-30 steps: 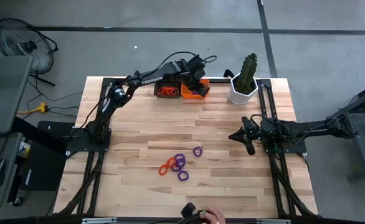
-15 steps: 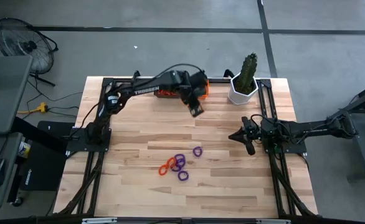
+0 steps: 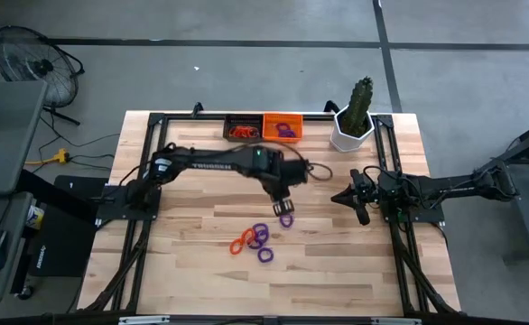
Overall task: Sort spring keychains into baskets
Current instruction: Put the violet spring keychain into the orange basket
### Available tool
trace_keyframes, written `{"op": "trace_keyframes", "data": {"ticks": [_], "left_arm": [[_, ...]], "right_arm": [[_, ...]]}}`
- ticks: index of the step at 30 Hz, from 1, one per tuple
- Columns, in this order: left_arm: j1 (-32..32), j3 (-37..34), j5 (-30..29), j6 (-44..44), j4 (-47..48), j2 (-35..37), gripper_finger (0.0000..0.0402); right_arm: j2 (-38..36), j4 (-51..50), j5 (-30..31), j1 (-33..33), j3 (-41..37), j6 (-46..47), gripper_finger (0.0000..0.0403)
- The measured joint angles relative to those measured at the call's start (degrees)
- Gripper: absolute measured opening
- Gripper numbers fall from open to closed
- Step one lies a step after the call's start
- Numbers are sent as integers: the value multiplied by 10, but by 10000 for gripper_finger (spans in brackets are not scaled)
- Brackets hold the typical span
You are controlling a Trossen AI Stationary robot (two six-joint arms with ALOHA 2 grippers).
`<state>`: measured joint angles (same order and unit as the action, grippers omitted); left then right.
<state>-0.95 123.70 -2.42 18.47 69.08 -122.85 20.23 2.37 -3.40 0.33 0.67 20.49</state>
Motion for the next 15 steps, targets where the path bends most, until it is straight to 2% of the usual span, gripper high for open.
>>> {"op": "trace_keyframes", "data": {"ticks": [3,7,15], "left_arm": [[-20,1,-21,56,-3,-19,49],[-41,-1,-23,65,12,-41,68],[-51,-1,1,77,7,-76,163]], "right_arm": [[0,0,0,0,0,0,12],[0,0,0,0,0,0,12],[0,0,0,0,0,0,12]]}}
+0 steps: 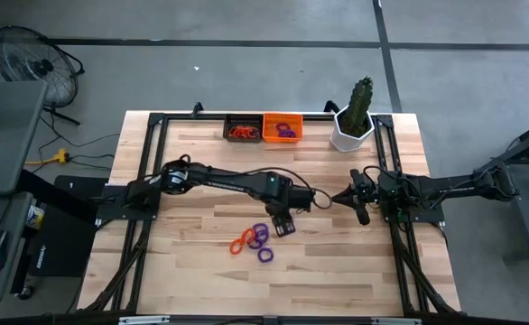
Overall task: Sort spring keychains into baskets
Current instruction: Put the violet spring keychain into the orange basket
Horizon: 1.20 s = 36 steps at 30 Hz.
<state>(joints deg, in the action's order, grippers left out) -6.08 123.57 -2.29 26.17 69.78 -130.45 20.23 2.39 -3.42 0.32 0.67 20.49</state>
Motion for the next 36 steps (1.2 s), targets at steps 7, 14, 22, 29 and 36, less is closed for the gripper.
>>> {"op": "trace_keyframes", "data": {"ticks": [7,14,22,29,36], "left_arm": [[5,3,2,23,-40,-17,213],[10,1,20,40,-36,-43,209],[21,0,13,42,-51,-60,209],[31,-2,14,42,-57,-80,209],[31,0,17,36,-67,-86,208]], "right_arm": [[0,0,0,0,0,0,12],[0,0,0,0,0,0,12],[0,1,0,0,0,0,12],[0,0,0,0,0,0,12],[0,0,0,0,0,0,12]]}}
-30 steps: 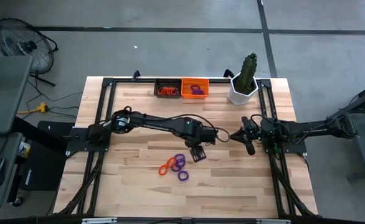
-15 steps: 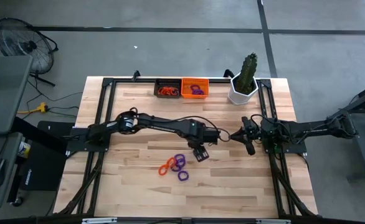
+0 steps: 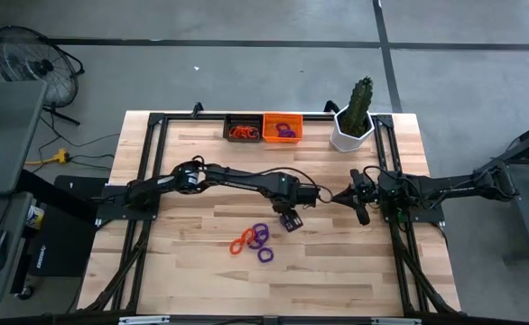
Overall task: Sort spring keychains into baskets
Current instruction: Put the violet spring keychain into the orange basket
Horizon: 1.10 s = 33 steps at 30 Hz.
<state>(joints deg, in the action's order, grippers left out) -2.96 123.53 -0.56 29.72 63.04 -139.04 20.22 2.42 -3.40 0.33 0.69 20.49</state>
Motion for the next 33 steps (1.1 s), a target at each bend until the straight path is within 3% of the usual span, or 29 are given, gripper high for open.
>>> {"op": "trace_keyframes", "data": {"ticks": [21,33], "left_arm": [[-4,4,35,-57,12,-26,203],[-3,3,33,-61,21,-27,93]], "right_arm": [[0,0,0,0,0,0,12],[0,0,0,0,0,0,12]]}}
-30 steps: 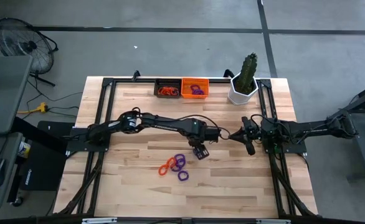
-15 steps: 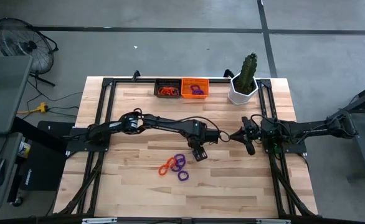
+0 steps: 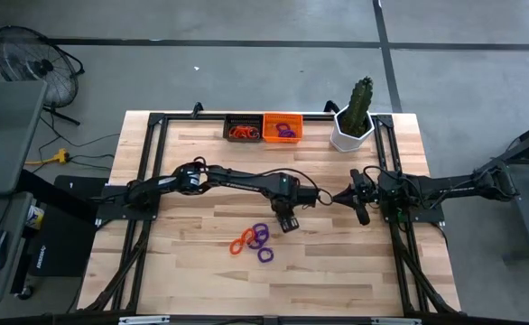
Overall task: Sort spring keychains into baskets
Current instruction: Put the violet spring keychain into the orange basket
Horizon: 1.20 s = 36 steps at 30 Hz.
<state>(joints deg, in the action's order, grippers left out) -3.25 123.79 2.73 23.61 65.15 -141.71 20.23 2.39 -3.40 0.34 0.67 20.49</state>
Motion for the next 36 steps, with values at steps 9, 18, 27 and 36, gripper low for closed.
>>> {"op": "trace_keyframes", "data": {"ticks": [9,18,27,36], "left_arm": [[0,0,5,-11,4,0,32],[8,-5,14,-24,20,17,21],[27,-3,-38,-24,45,77,19],[64,-2,-121,-23,68,136,19]], "right_arm": [[0,0,0,0,0,0,12],[0,0,0,0,0,0,12],[0,0,0,0,0,0,12],[0,0,0,0,0,0,12]]}}
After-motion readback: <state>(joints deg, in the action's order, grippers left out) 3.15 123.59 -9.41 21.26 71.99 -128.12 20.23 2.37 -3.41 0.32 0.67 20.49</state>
